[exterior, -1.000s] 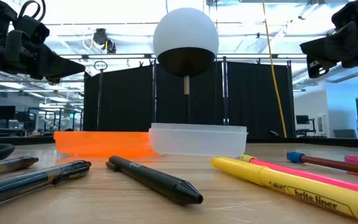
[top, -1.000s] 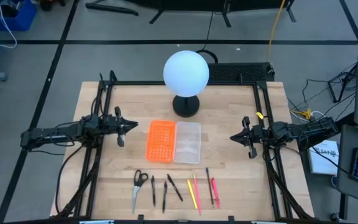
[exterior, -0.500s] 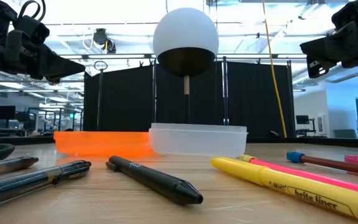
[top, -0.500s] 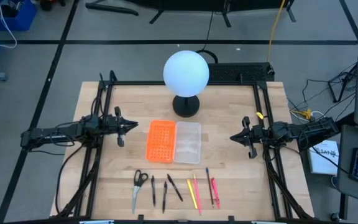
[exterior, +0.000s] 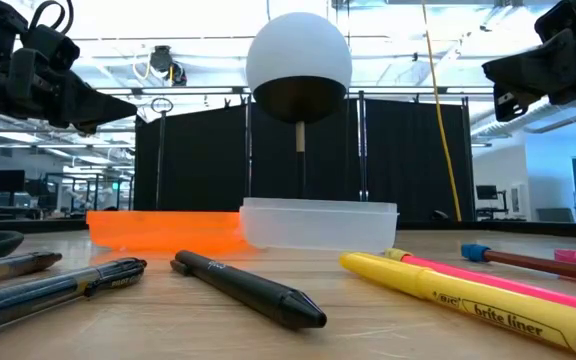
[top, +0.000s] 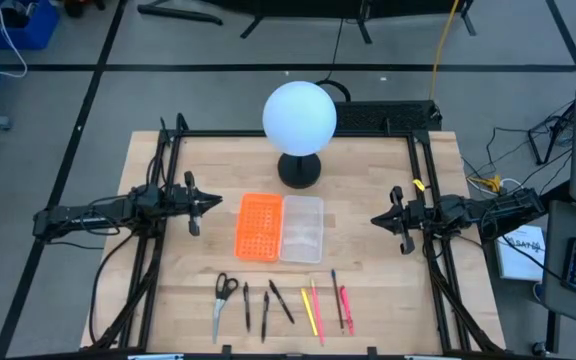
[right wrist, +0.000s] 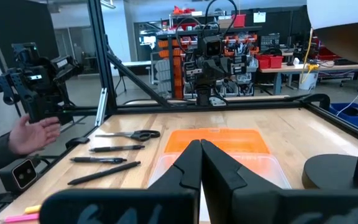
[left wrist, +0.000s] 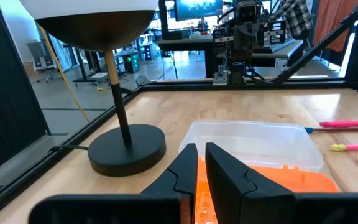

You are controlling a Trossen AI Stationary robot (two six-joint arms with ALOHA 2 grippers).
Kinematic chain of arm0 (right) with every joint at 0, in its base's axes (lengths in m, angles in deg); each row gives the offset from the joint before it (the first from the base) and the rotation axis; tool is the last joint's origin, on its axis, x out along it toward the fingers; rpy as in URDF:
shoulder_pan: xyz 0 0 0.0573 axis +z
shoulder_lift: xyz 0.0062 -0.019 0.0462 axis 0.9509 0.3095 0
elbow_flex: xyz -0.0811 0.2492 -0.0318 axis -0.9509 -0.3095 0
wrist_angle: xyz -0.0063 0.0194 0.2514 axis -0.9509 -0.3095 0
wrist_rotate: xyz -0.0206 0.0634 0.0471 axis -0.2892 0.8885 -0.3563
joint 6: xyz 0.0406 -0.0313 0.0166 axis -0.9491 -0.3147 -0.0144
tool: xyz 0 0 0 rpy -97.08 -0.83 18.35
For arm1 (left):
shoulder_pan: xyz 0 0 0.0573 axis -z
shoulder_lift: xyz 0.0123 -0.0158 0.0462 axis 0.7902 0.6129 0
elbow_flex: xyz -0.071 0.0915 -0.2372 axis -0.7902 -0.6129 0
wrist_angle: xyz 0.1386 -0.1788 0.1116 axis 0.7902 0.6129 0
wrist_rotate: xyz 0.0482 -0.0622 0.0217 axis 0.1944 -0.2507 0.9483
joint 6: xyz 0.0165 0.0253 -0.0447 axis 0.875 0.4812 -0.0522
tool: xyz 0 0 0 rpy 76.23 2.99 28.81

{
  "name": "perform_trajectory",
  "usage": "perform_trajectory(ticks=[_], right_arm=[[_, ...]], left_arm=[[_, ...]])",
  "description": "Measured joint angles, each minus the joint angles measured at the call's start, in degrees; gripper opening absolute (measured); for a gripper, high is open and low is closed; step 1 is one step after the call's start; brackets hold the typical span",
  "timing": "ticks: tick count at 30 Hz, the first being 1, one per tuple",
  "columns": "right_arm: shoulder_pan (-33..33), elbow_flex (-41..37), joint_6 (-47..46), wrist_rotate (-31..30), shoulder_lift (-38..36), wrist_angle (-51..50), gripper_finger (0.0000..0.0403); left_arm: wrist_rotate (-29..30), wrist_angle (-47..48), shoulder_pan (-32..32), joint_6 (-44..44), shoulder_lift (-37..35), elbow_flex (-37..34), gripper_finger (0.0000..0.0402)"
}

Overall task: Pick & place school supplies into a supply box
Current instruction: Put the black scissor into the supply box

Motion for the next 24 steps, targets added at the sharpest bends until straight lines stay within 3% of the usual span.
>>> perform_trajectory(ticks=[9, 15, 24], right_arm=[[0.00, 0.02, 0.43, 0.02, 0.00, 0.19, 0.0000], [0.00, 0.00, 8.31, 0.02, 0.00, 0.63, 0.0000], [0.00, 0.00, 10.58, 0.02, 0.00, 8.83, 0.0000]], left_arm=[[0.00, -0.27, -0.01, 0.01, 0.00, -0.01, 0.0042], [-0.01, -0.27, -0.01, -0.02, -0.01, -0.01, 0.0042], [-0.01, -0.47, 0.00, -0.02, 0.01, 0.00, 0.0042]])
